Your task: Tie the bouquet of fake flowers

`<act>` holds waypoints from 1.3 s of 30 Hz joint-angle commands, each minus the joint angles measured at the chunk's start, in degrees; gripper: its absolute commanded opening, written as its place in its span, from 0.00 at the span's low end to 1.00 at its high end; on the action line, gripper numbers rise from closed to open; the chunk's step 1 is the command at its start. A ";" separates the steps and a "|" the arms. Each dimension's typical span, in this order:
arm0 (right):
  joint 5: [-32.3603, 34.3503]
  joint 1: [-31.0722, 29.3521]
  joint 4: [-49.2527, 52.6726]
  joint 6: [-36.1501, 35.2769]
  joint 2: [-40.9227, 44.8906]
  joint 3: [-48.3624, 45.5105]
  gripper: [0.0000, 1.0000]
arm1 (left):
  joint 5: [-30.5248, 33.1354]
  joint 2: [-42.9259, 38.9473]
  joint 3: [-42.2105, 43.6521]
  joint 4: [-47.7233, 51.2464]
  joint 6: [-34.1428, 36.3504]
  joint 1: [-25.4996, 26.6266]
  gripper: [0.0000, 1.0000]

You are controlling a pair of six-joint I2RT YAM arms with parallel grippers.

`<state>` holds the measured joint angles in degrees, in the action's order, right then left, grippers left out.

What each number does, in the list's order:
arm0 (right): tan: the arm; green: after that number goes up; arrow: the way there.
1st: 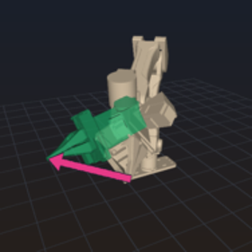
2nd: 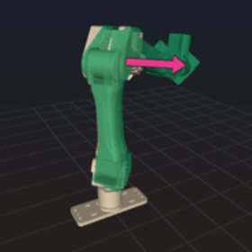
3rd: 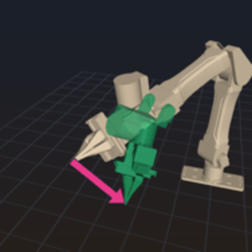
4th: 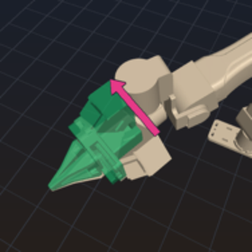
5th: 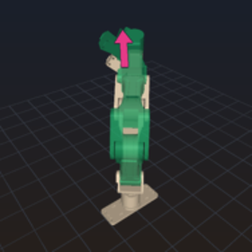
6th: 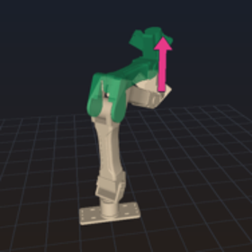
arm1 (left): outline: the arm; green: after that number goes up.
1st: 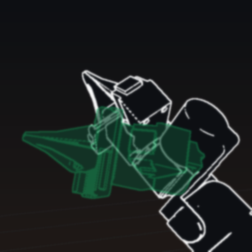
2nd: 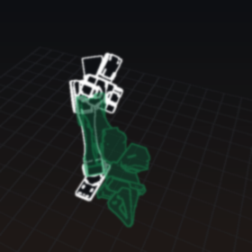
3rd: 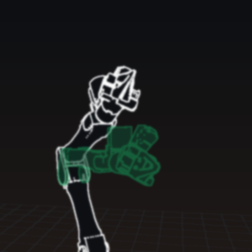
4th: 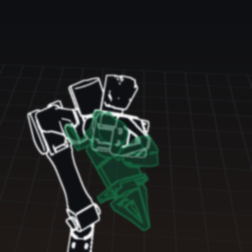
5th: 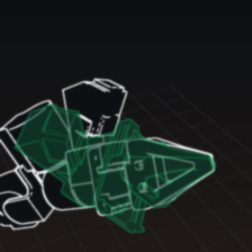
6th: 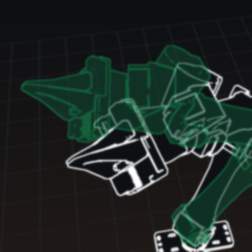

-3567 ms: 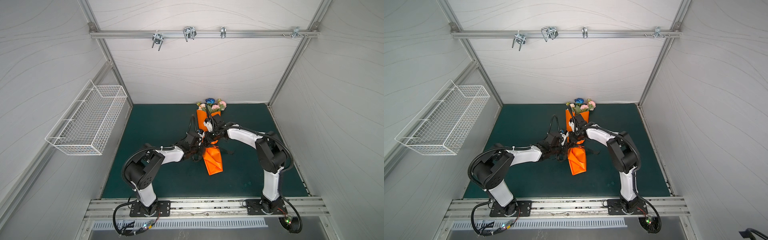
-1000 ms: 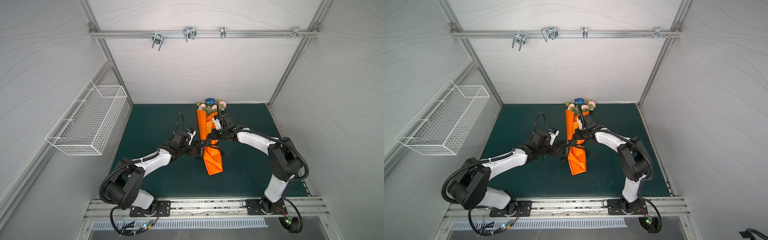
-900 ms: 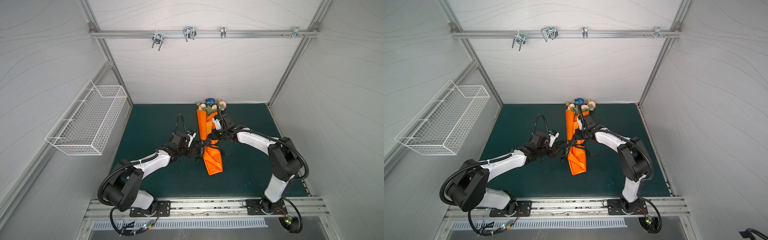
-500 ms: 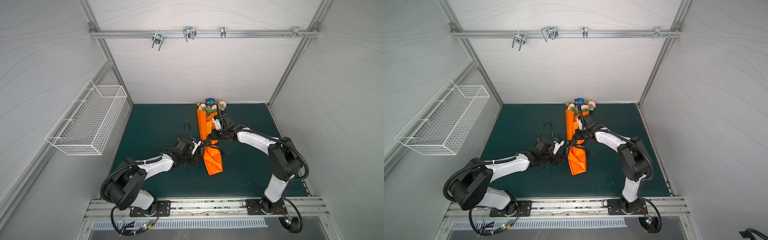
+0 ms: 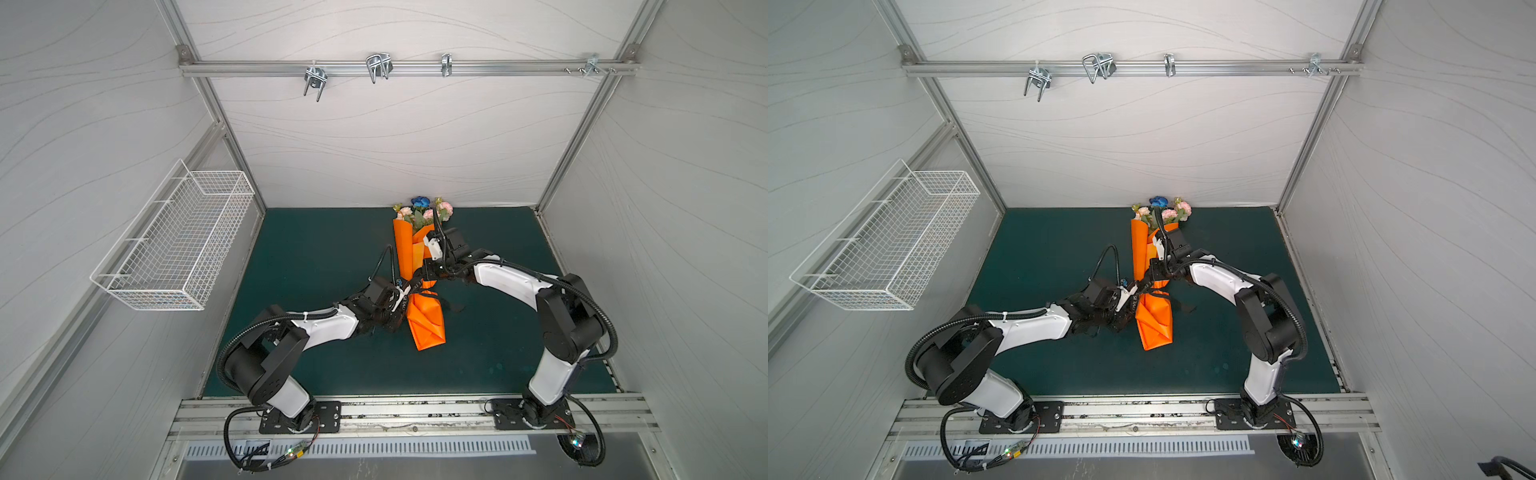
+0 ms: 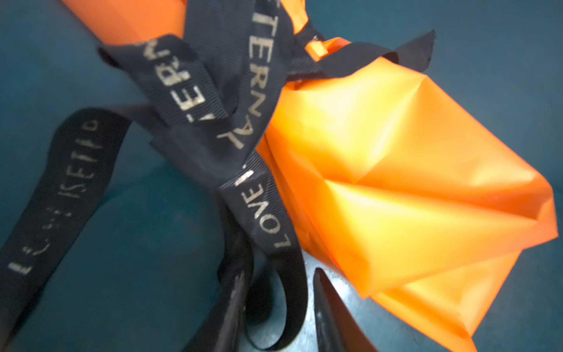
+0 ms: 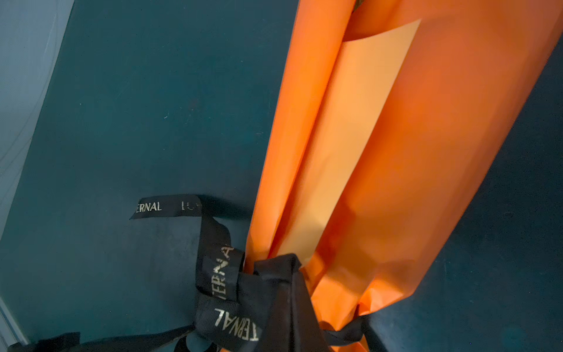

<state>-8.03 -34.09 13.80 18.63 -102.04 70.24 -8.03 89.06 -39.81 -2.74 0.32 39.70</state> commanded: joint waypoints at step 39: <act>5.57 1.76 2.96 2.46 5.53 -1.09 0.00 | 0.13 -10.92 2.62 -0.94 -14.85 -7.41 0.00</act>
<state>-4.21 -32.73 15.22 20.18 -98.32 69.84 -7.01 78.04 -37.06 -2.04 -12.27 32.45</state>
